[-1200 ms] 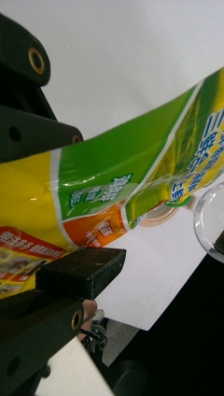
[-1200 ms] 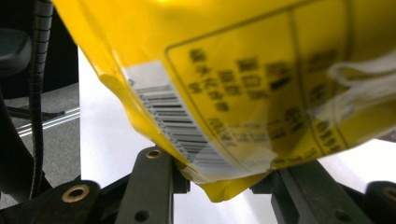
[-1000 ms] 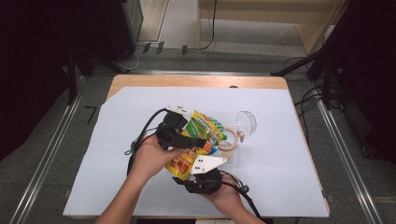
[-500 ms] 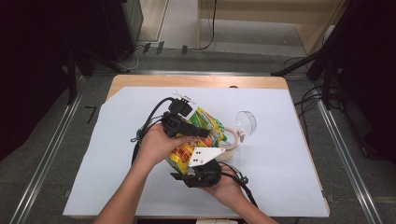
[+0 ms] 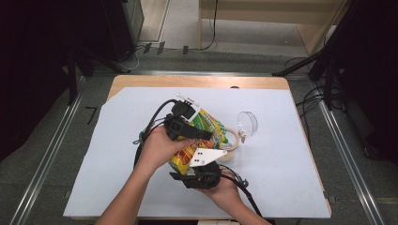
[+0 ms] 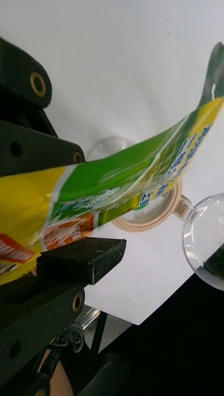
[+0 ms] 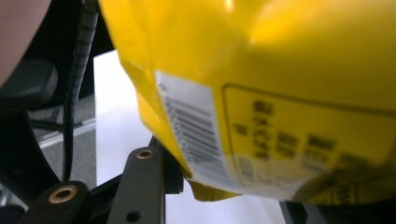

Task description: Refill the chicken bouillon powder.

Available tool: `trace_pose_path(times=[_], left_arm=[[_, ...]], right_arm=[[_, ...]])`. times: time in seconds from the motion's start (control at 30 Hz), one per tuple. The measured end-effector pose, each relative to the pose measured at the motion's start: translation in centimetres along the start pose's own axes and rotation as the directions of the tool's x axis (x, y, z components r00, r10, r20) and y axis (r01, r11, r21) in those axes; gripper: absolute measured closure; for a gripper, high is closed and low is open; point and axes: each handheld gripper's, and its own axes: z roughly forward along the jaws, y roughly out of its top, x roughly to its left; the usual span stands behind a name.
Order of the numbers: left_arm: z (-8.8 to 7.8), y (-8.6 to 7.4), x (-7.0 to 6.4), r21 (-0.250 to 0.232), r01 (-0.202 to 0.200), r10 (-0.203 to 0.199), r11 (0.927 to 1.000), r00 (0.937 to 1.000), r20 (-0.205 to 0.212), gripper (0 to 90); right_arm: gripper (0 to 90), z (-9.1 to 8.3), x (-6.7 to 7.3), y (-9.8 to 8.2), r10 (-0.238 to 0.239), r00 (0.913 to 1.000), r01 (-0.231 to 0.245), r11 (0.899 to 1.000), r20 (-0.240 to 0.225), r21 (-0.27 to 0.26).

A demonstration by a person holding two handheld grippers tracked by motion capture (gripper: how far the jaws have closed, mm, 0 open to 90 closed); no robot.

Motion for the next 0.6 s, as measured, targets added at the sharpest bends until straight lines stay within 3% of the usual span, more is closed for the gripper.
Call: trace_pose_path(times=[0.13,0.37,0.6], left_arm=[[-0.41,0.01,-0.41,-0.014,-0.005,0.005,0.9999,0.9999,-0.01,66.0],[-0.92,0.03,-0.35,-0.02,0.007,-0.007,0.9998,1.0,-0.007,62.9],[-0.81,0.3,-0.28,-0.019,0.0,0.0,0.9998,0.9998,-0.018,69.1]], right_arm=[[64.3,-0.34,-0.13,0.48,0.041,0.9991,-0.041,0.999,0.009,-0.022],[64.5,-0.62,-0.32,0.84,0.049,0.9988,-0.049,0.999,0.002,-0.025],[64.0,-0.74,-0.67,0.85,0.06,0.9981,-0.06,0.998,0.012,-0.018]])
